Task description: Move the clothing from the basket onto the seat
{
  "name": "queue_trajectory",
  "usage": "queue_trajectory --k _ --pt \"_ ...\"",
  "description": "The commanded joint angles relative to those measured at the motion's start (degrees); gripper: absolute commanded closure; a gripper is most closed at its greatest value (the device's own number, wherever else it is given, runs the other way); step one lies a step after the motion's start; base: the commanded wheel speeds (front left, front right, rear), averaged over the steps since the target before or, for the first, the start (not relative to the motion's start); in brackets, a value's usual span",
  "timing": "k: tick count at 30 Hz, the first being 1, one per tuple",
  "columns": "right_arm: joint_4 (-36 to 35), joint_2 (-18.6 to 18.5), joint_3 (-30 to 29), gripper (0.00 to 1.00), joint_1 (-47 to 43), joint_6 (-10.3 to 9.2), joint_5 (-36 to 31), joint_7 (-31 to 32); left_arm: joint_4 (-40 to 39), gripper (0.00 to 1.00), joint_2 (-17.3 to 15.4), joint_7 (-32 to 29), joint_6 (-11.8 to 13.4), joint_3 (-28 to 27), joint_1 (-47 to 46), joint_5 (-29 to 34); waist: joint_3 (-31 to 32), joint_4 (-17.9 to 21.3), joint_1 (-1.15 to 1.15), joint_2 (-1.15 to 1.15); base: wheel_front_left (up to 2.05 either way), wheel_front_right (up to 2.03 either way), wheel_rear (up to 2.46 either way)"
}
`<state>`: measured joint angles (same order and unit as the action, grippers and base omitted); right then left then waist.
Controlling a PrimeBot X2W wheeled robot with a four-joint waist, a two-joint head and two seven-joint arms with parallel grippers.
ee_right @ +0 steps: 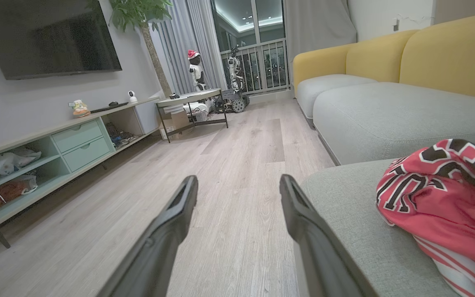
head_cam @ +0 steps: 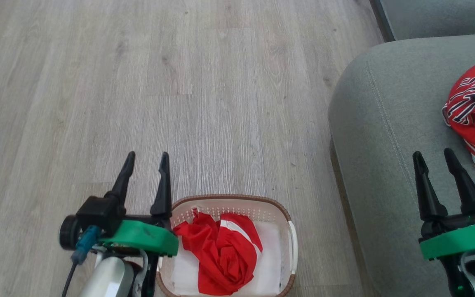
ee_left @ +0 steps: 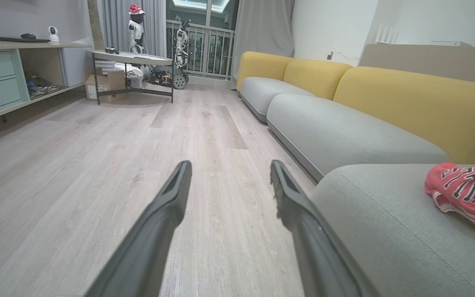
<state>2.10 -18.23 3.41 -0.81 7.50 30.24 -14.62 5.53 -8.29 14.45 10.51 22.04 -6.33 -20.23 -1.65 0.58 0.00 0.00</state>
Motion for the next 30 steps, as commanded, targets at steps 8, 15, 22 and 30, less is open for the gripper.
queue_trajectory --k 8,15,22,30 --pt "-2.5 -1.6 0.29 0.0 1.67 -0.01 0.05 -0.38 -0.6 0.0 1.75 0.55 -1.76 -3.8 -1.39 2.68 -0.73 0.39 0.0 0.0 0.0 0.0 0.0" --pt "-3.24 -2.64 -0.18 0.0 2.77 -0.01 0.93 -0.38 1.61 0.0 2.89 0.55 -2.76 -3.51 -2.75 3.65 -3.32 1.35 0.0 0.0 0.0 0.0 0.0" --pt "-4.45 -5.27 -0.77 0.0 5.66 -0.01 2.7 -0.38 7.0 0.0 4.35 0.55 -3.23 -1.43 -7.35 4.43 -9.41 2.93 0.0 0.0 0.0 0.0 0.0" --pt "-5.5 -8.11 -1.46 0.0 9.2 -0.01 4.91 -0.38 17.72 0.0 5.2 0.5 -3.43 2.2 -13.82 3.95 -16.25 4.64 0.0 0.0 0.0 0.0 0.0"
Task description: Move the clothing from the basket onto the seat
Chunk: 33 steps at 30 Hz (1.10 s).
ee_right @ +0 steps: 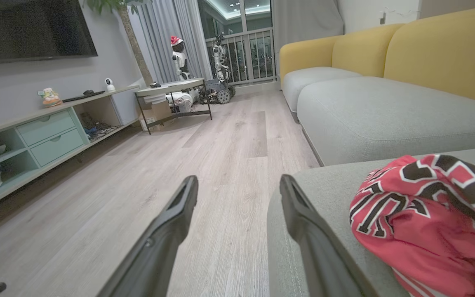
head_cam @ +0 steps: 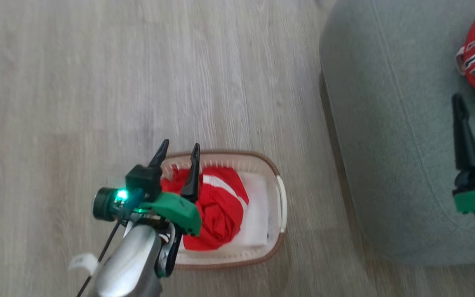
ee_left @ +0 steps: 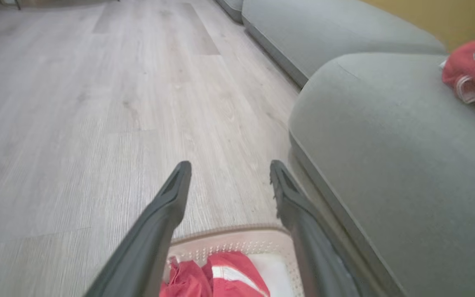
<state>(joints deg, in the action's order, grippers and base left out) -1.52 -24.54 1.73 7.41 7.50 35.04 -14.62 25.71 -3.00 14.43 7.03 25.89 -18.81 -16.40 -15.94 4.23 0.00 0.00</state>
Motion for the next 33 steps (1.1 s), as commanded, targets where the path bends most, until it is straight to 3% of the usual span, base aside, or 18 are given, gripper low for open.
queue_trajectory --k 1,18,33 --pt "-2.02 -2.17 0.18 0.0 1.51 -0.01 0.37 -0.38 -0.33 0.0 -0.02 0.35 -0.04 -1.06 -2.31 -0.29 -2.84 1.28 0.0 0.0 0.0 0.0 0.0" --pt "-4.91 -5.31 -0.57 0.0 9.56 -0.01 3.69 -0.38 28.93 0.0 0.12 -2.3 -2.73 11.42 -16.86 -17.53 -16.38 5.59 0.0 0.0 0.0 0.0 0.0" --pt "-9.77 -5.4 -3.73 0.0 16.24 -0.01 4.99 -0.38 40.97 0.0 0.12 -5.21 -0.45 18.93 -27.7 -27.66 -29.39 9.69 0.0 0.0 0.0 0.0 0.0"
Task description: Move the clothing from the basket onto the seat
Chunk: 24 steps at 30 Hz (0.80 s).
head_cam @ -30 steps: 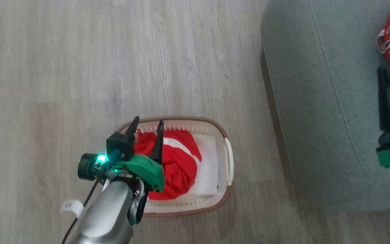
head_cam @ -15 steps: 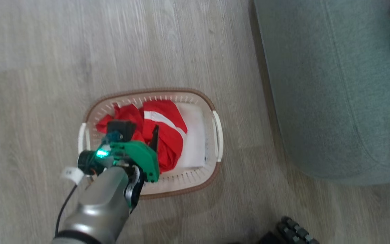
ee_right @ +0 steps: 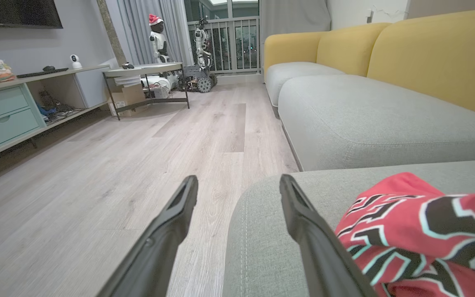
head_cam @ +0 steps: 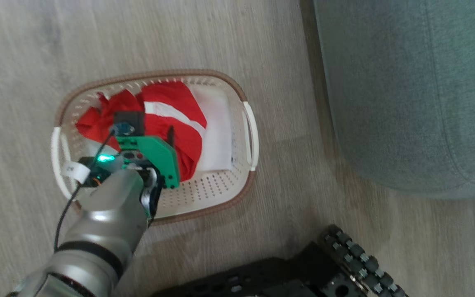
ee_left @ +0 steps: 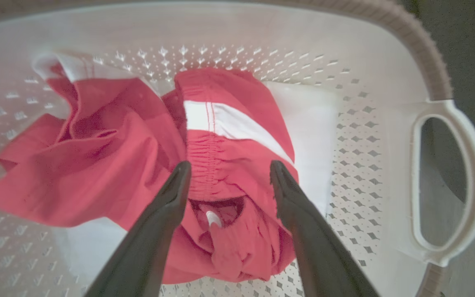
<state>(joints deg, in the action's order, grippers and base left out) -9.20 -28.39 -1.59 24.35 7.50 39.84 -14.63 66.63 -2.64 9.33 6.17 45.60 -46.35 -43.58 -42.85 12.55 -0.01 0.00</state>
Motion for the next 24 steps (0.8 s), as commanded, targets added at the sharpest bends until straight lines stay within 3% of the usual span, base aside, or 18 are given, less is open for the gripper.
queue_trajectory --k 1,13,24 --pt "-2.53 -1.51 -0.71 0.0 -0.37 -0.01 0.2 -0.37 0.83 0.0 -0.24 -0.33 0.48 -0.72 -0.72 -0.93 -3.22 1.59 0.01 0.0 0.0 0.0 0.0" --pt "-6.83 -0.94 -4.17 0.0 2.17 -0.01 0.37 -0.37 4.54 0.0 -0.24 -3.65 0.71 0.74 -4.96 -4.37 -9.09 3.01 0.01 0.0 0.0 0.0 0.0" --pt "-8.03 -0.33 -4.8 0.0 2.5 -0.01 -0.02 -0.37 5.26 0.0 -0.24 -13.36 0.7 3.53 -5.92 -7.83 -10.86 3.26 0.01 0.0 0.0 0.0 0.0"
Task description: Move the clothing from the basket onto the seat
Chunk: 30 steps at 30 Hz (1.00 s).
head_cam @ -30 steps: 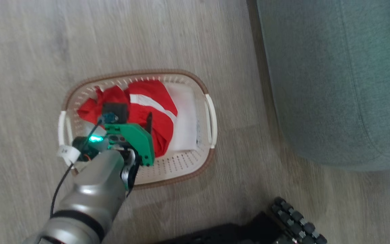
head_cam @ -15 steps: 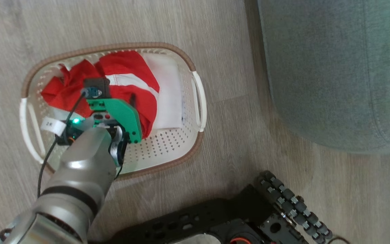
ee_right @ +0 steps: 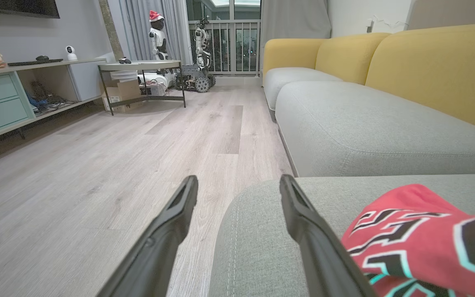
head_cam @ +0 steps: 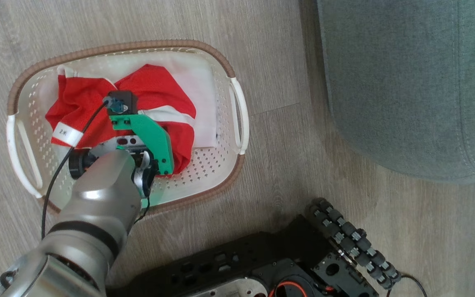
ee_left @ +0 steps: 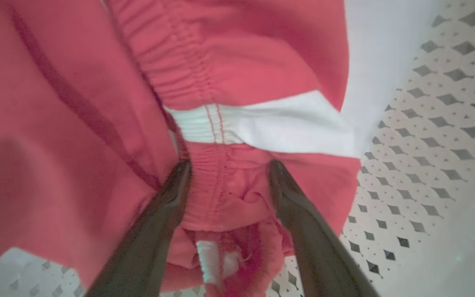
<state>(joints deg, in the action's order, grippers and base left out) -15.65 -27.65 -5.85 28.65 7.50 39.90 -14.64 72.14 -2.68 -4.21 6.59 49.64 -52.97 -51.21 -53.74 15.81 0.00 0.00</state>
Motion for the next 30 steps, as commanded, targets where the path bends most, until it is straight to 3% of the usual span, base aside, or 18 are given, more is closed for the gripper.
queue_trajectory --k 1,3,13,30 --pt "-1.56 -1.08 -0.55 0.0 -1.74 -0.01 -0.09 -0.36 -0.47 0.27 -0.2 -0.07 0.3 0.07 0.51 -0.5 0.1 -0.01 0.0 0.0 0.0 0.0 0.0" --pt "-1.59 -1.06 -0.58 0.0 -1.67 -0.01 -0.1 -0.36 -0.57 1.0 -0.2 0.87 0.38 0.45 0.29 -0.72 0.24 -0.01 0.0 0.0 0.0 0.0 0.0" --pt "-0.72 -0.56 -0.11 0.0 -1.91 -0.01 -0.46 -0.36 -0.73 1.0 -0.2 4.4 -0.91 1.64 1.69 -3.14 4.63 -0.43 0.0 0.0 0.0 0.0 0.0" --pt "3.34 0.89 4.25 0.0 -7.23 -0.01 -2.12 -0.36 -3.24 1.0 -0.2 14.54 -5.52 5.34 9.65 -6.12 23.52 -2.51 0.0 0.0 0.0 0.0 0.0"
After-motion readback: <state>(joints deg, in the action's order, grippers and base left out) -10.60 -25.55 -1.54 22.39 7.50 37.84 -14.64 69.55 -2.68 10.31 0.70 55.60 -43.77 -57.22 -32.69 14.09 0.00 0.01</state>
